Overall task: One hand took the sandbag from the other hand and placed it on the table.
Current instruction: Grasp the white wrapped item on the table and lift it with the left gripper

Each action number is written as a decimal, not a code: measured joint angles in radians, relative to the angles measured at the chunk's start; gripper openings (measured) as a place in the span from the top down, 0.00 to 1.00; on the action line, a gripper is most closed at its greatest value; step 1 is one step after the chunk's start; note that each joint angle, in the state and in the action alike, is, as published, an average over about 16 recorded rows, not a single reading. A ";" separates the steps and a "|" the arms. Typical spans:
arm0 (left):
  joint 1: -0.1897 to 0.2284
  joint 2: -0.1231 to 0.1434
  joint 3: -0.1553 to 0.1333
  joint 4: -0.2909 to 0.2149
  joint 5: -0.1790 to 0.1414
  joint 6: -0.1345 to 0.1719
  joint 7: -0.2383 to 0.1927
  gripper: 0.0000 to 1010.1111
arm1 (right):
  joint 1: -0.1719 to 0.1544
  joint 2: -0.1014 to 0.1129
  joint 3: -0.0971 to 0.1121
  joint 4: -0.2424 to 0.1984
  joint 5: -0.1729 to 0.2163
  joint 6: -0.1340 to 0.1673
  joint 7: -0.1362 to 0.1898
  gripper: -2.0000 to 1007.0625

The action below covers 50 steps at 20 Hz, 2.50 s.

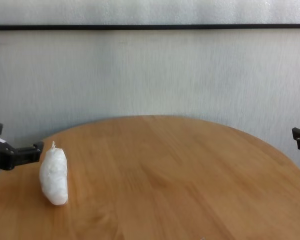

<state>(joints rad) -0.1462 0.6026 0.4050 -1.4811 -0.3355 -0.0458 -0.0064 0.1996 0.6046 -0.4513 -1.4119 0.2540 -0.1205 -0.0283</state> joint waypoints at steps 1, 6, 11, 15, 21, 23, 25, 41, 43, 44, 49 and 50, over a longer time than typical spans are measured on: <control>0.006 -0.002 -0.006 -0.008 -0.013 0.013 -0.004 0.01 | 0.000 0.000 0.000 0.000 0.000 0.000 0.000 0.00; 0.033 -0.021 -0.039 -0.040 -0.078 0.080 -0.018 0.01 | 0.000 0.000 0.000 0.000 0.000 0.000 0.000 0.00; 0.046 -0.050 -0.067 -0.065 -0.136 0.155 -0.019 0.01 | 0.000 0.000 0.000 0.000 0.000 0.000 0.000 0.00; 0.051 -0.076 -0.082 -0.086 -0.168 0.213 -0.015 0.01 | 0.000 0.000 0.000 0.000 0.000 0.000 0.000 0.00; 0.052 -0.112 -0.086 -0.121 -0.180 0.293 0.014 0.01 | 0.000 0.000 0.000 0.000 0.000 0.000 0.000 0.00; 0.051 -0.123 -0.083 -0.130 -0.175 0.321 0.027 0.01 | 0.000 0.000 0.000 0.000 0.000 0.000 0.000 0.00; 0.048 -0.134 -0.079 -0.136 -0.168 0.348 0.041 0.01 | 0.000 0.000 0.000 0.000 0.000 0.000 0.000 0.00; -0.001 -0.235 -0.067 -0.099 -0.112 0.512 0.146 0.01 | 0.000 0.000 0.000 0.000 0.000 0.000 0.000 0.00; -0.009 -0.245 -0.066 -0.086 -0.105 0.518 0.150 0.01 | 0.000 0.000 0.000 0.000 0.000 0.000 0.000 0.00; -0.013 -0.250 -0.065 -0.079 -0.101 0.520 0.152 0.01 | 0.000 0.000 0.000 0.000 0.000 0.000 0.000 0.00; -0.031 -0.270 -0.062 -0.042 -0.084 0.522 0.152 0.01 | 0.000 0.000 0.000 0.000 0.000 0.000 0.000 0.00; -0.034 -0.274 -0.061 -0.034 -0.082 0.521 0.150 0.01 | 0.000 0.000 0.000 0.000 0.000 0.000 0.000 0.00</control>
<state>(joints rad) -0.1805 0.3288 0.3440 -1.5154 -0.4171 0.4754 0.1436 0.1996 0.6046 -0.4513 -1.4118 0.2540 -0.1204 -0.0283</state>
